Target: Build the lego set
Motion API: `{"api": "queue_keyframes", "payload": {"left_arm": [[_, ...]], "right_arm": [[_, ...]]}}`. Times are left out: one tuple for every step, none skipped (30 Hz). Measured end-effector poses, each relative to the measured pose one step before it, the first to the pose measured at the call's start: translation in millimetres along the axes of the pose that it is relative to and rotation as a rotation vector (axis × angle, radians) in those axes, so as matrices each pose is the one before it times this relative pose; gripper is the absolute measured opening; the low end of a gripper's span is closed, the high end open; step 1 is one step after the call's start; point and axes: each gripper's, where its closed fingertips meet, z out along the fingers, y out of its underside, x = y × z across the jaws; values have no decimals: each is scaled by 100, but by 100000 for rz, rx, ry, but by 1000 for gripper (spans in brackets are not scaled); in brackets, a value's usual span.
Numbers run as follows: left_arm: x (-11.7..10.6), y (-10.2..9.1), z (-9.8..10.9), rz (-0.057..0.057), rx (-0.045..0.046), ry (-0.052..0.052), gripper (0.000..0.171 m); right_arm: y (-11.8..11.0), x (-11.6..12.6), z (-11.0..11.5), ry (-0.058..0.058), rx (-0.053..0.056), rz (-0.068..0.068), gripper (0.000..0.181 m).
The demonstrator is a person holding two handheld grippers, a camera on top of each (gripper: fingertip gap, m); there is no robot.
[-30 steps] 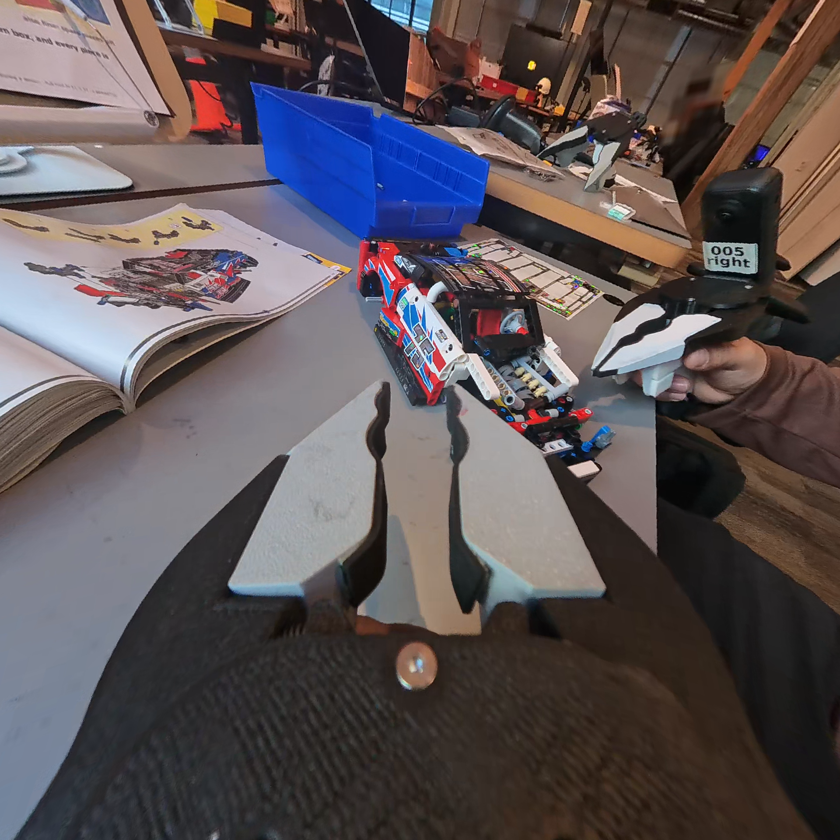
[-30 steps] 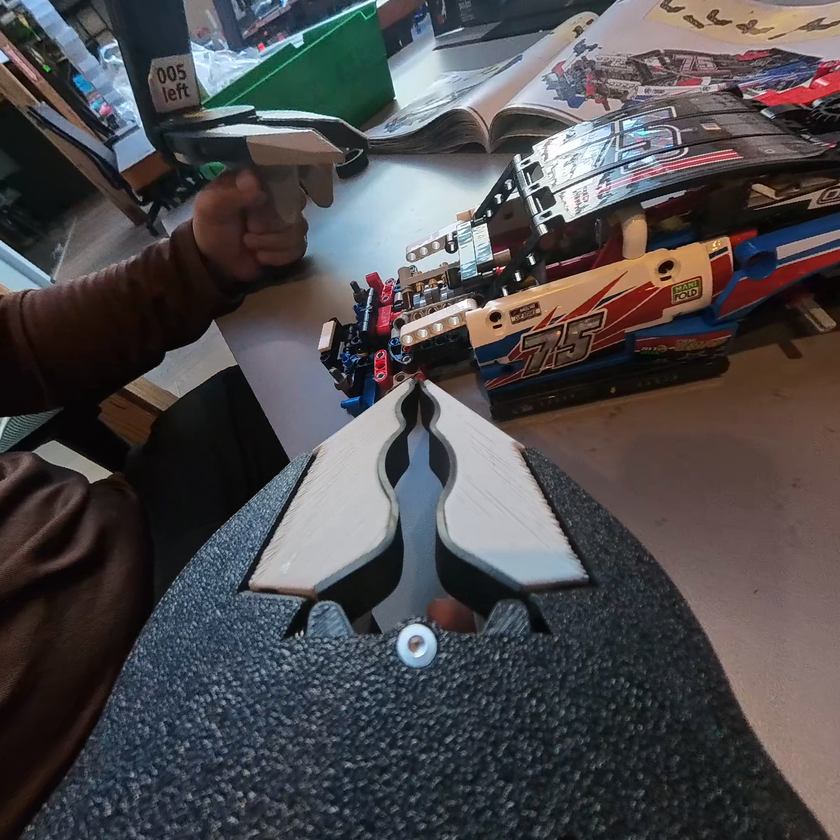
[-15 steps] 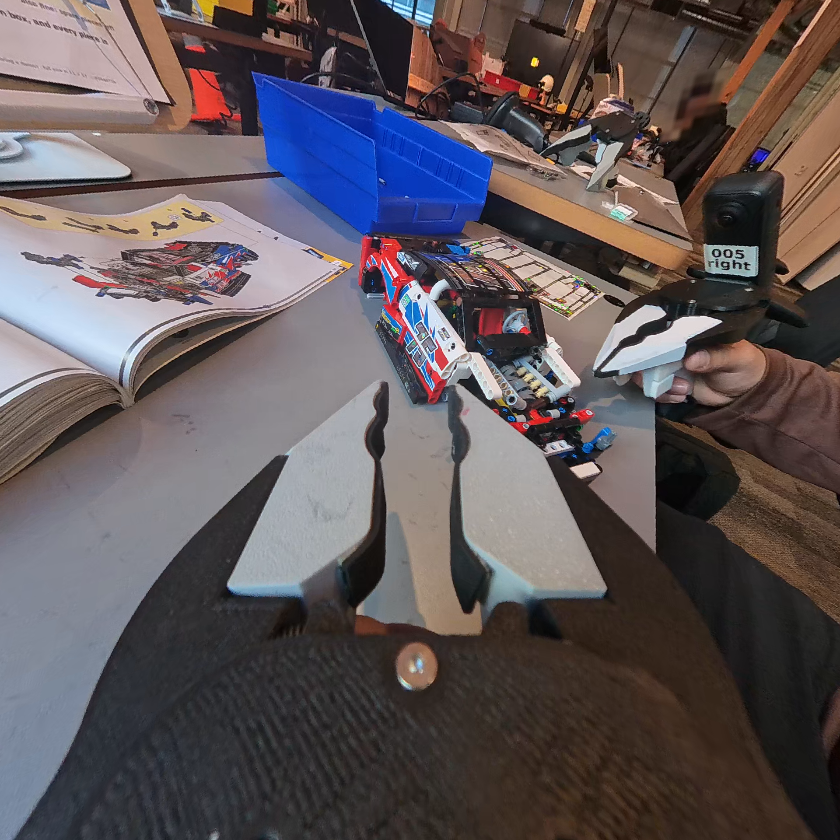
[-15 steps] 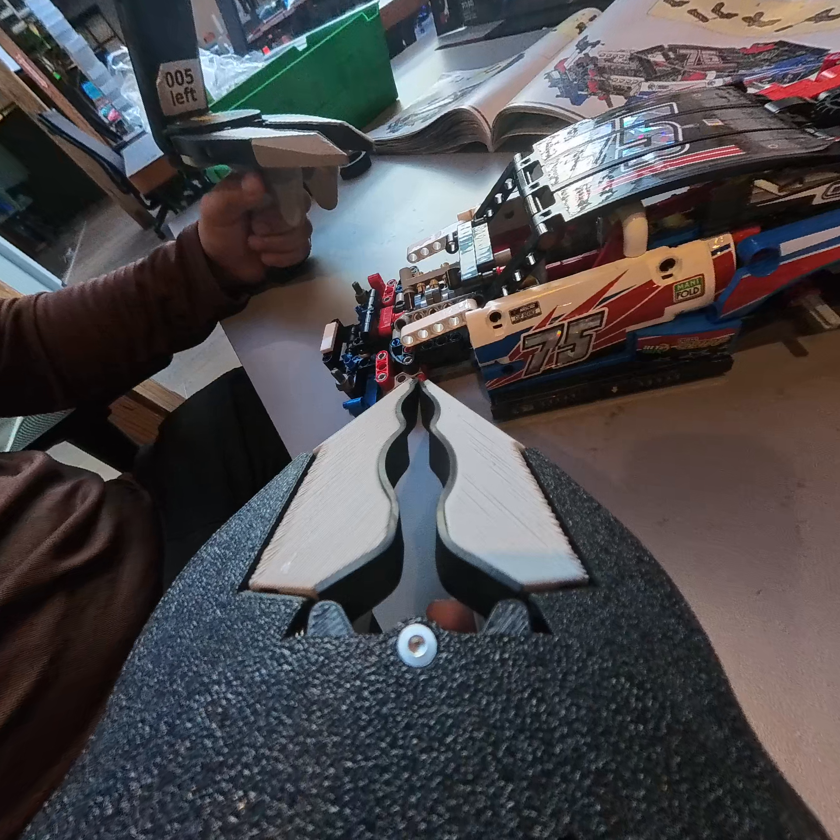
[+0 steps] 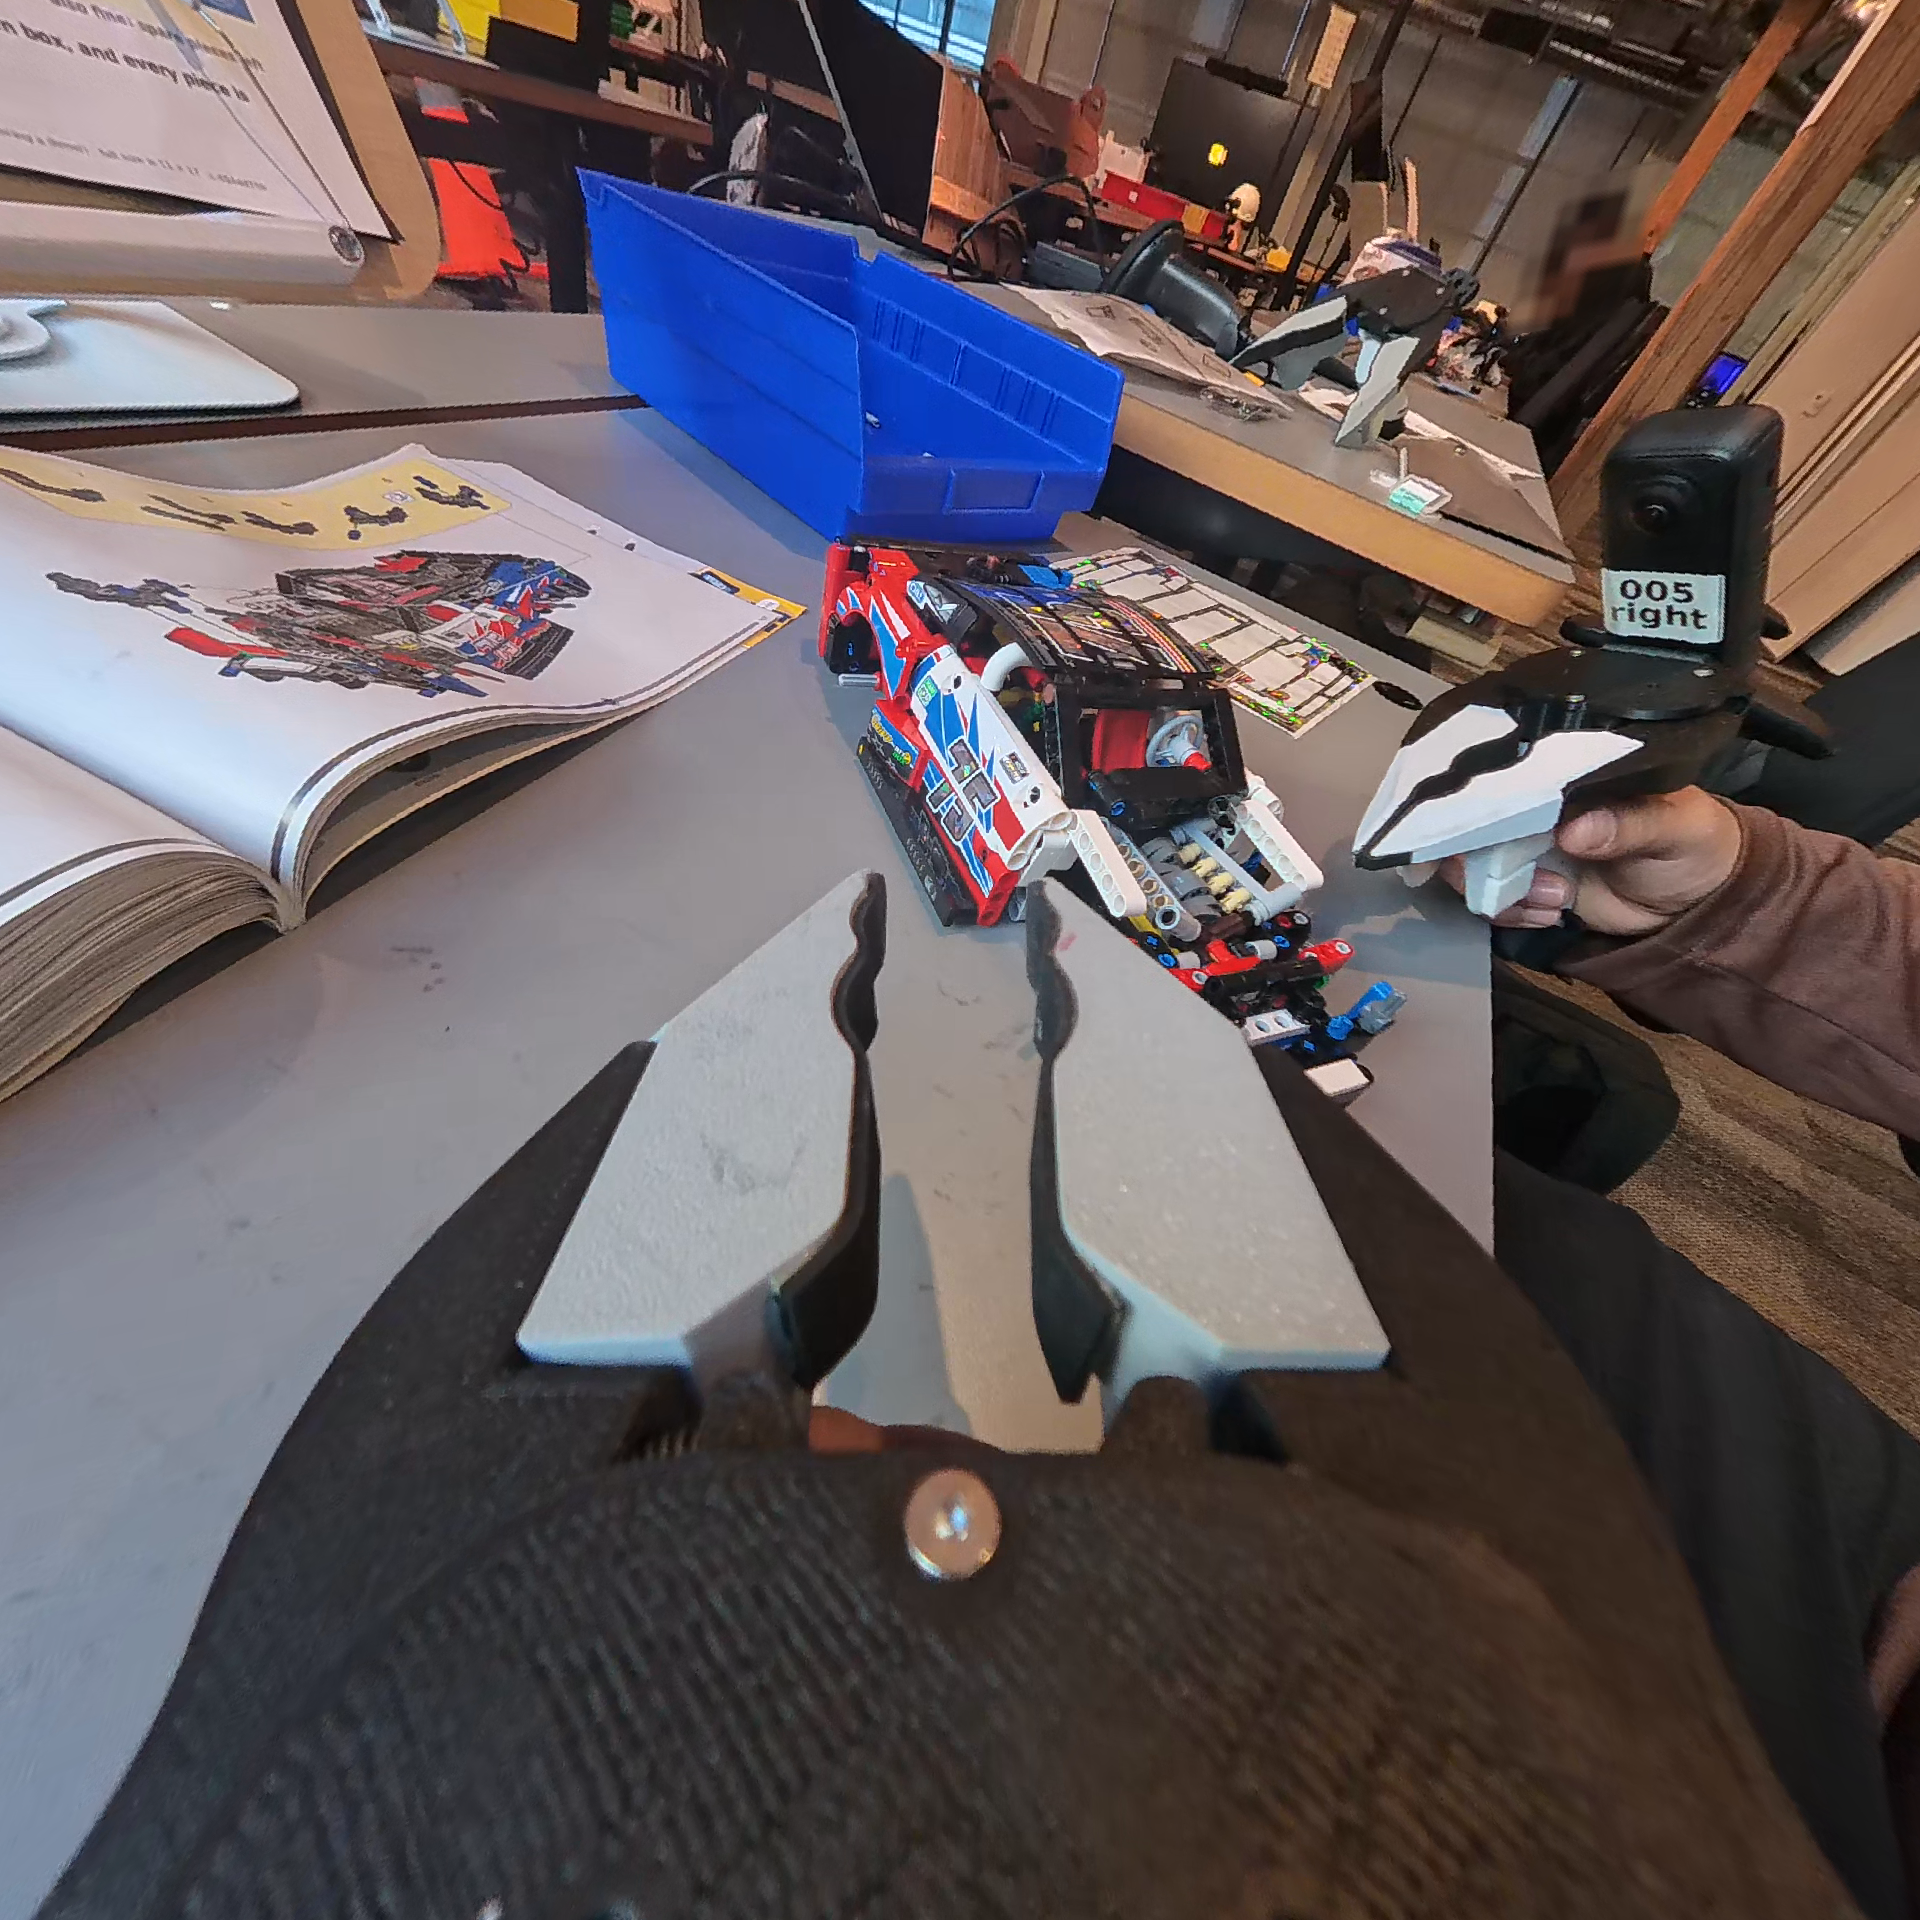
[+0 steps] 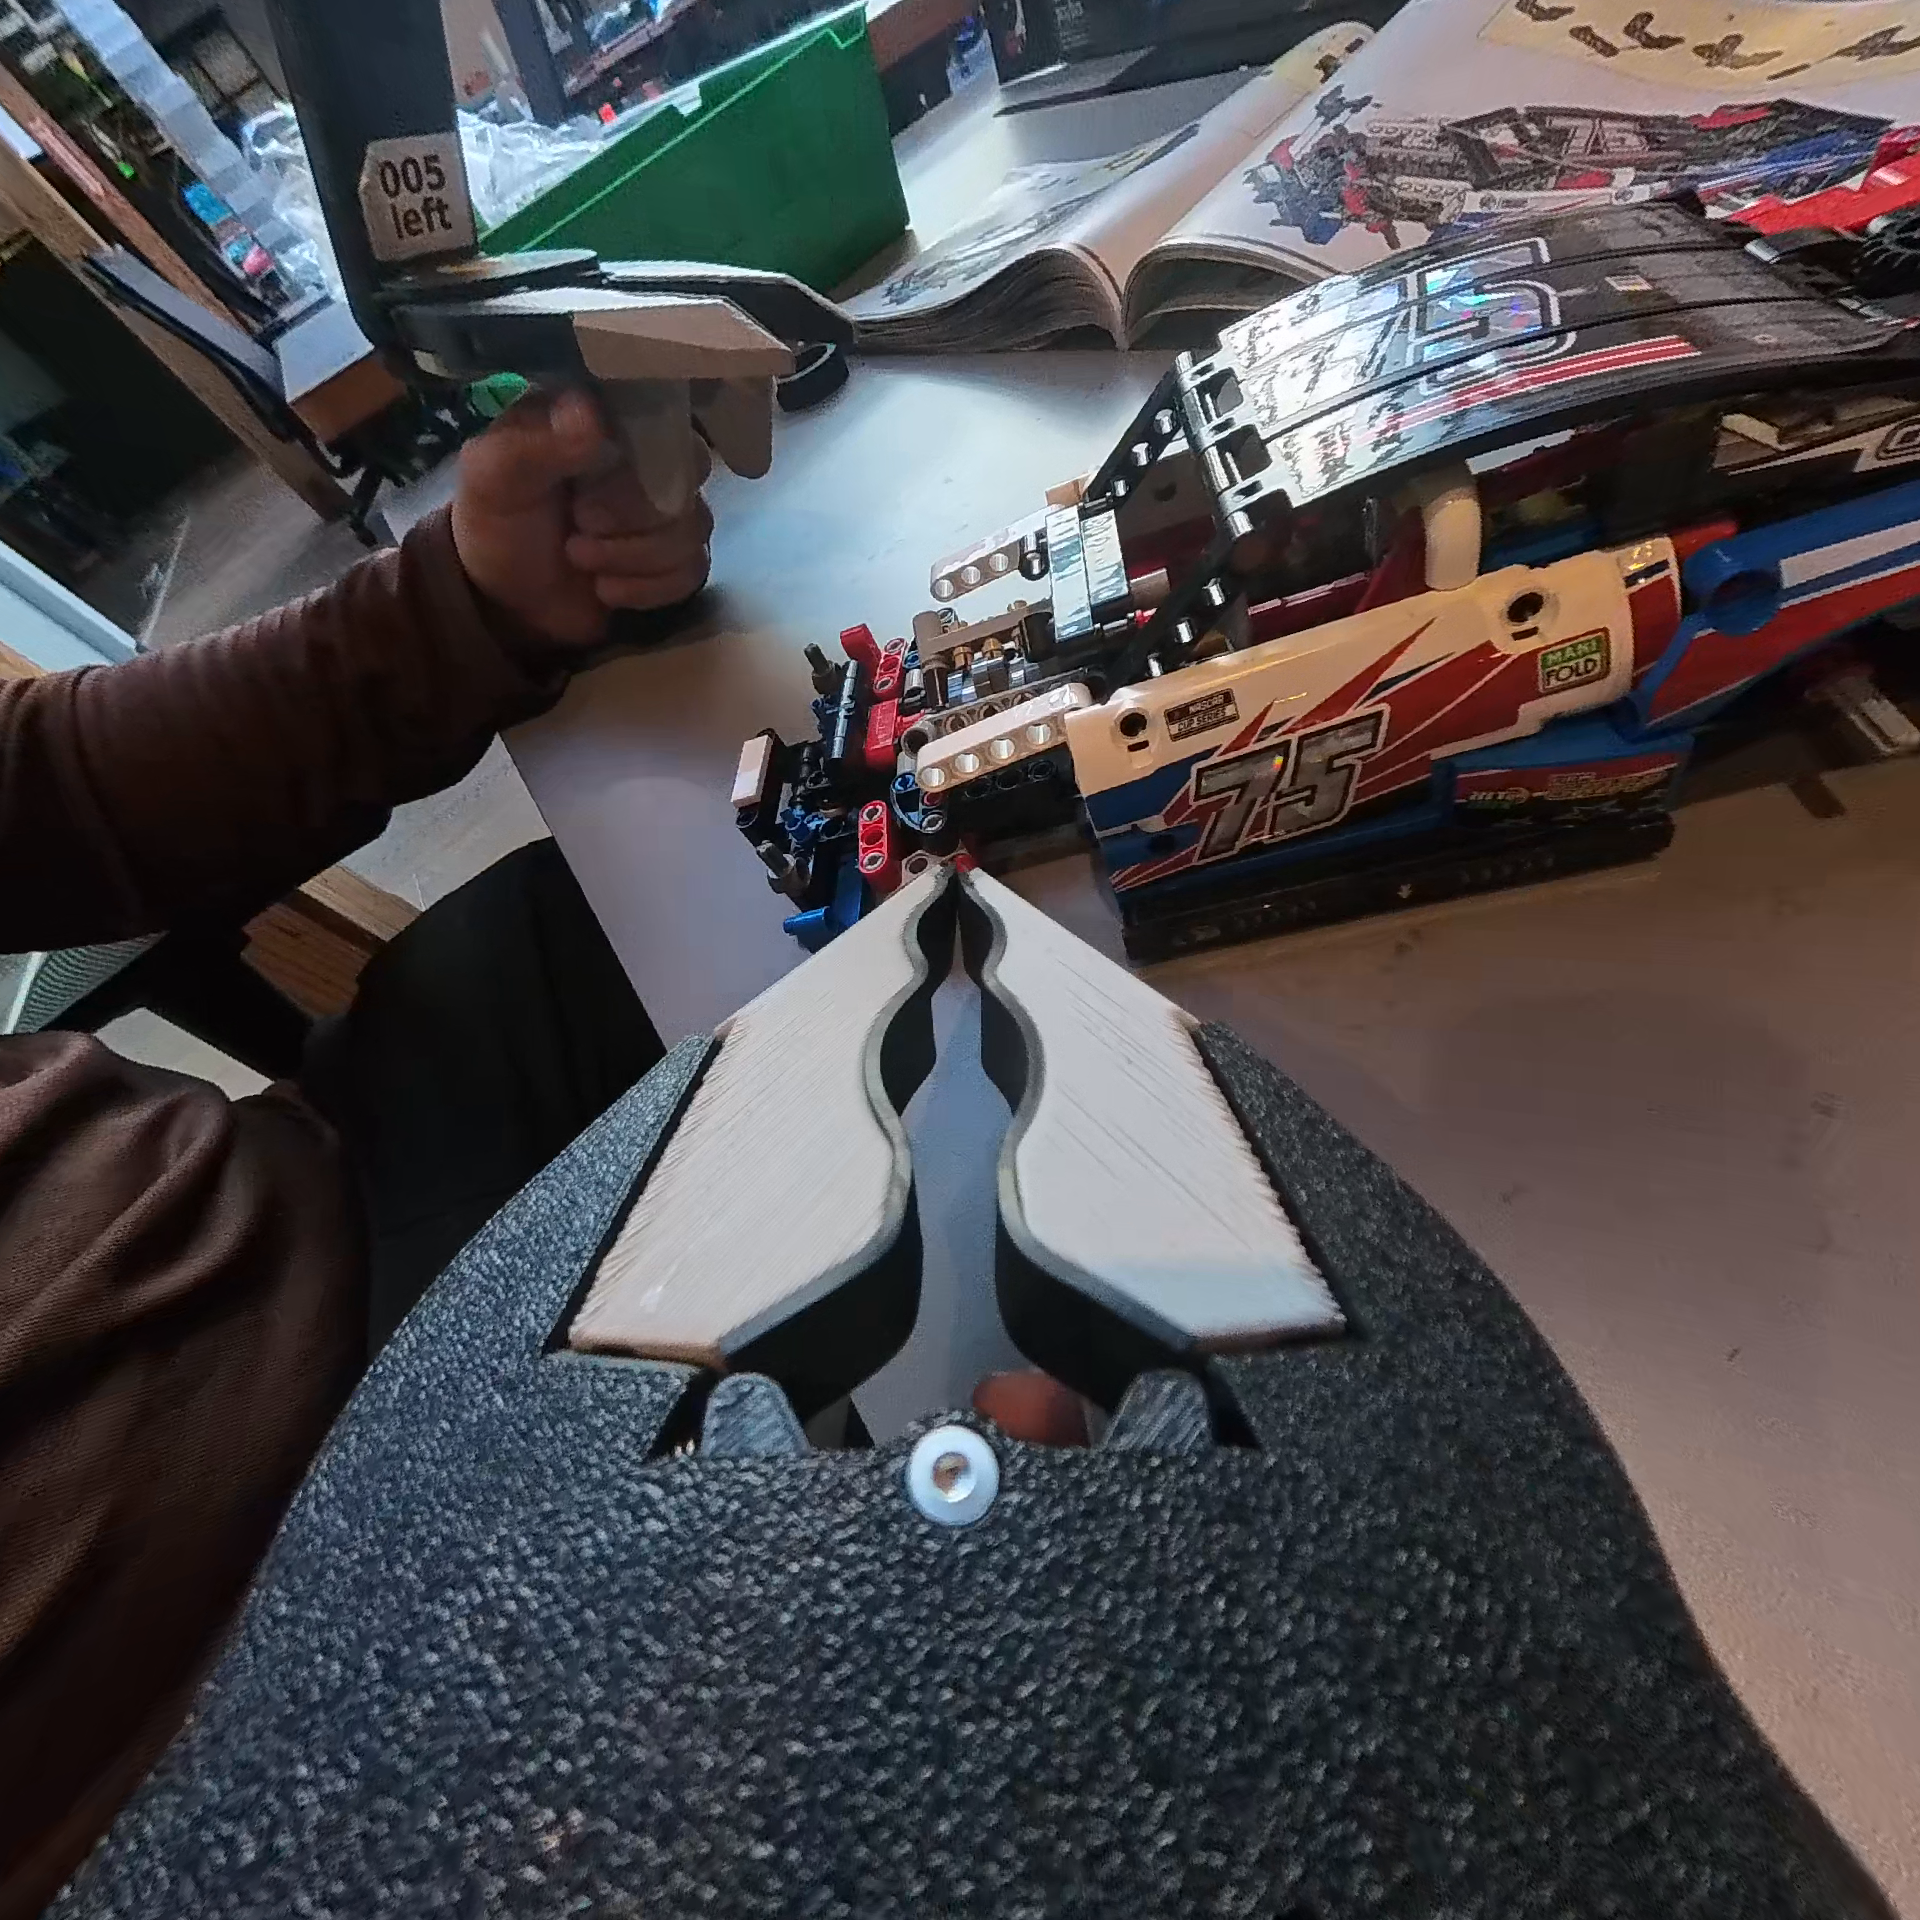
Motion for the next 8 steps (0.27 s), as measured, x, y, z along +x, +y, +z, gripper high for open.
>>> {"api": "queue_keyframes", "payload": {"left_arm": [[12, -2, 9, -41, -4, 62, 24], [-11, 13, 13, -149, -116, 66, 24], [-7, 13, 15, -106, -94, 50, 24], [-4, -5, 1, -51, 19, 13, 24], [9, -11, 4, -86, 57, 87, 24], [3, 9, 1, -84, -13, 65, 24], [-8, -7, 2, 6, 32, 15, 24], [1, -6, -6, -8, 58, 3, 24]], "right_arm": [[6, 9, 9, -35, -60, 96, 0], [14, -3, 0, -83, -85, 110, 0], [-4, -4, -4, -71, 21, 37, 0], [-6, 5, -8, -6, 71, -29, 0], [16, -5, 0, -54, -50, 11, 0], [10, -16, 0, -113, -104, 70, 0], [7, 5, 3, -50, -30, 54, 0], [1, -6, -1, -28, -8, 35, 0]]}}
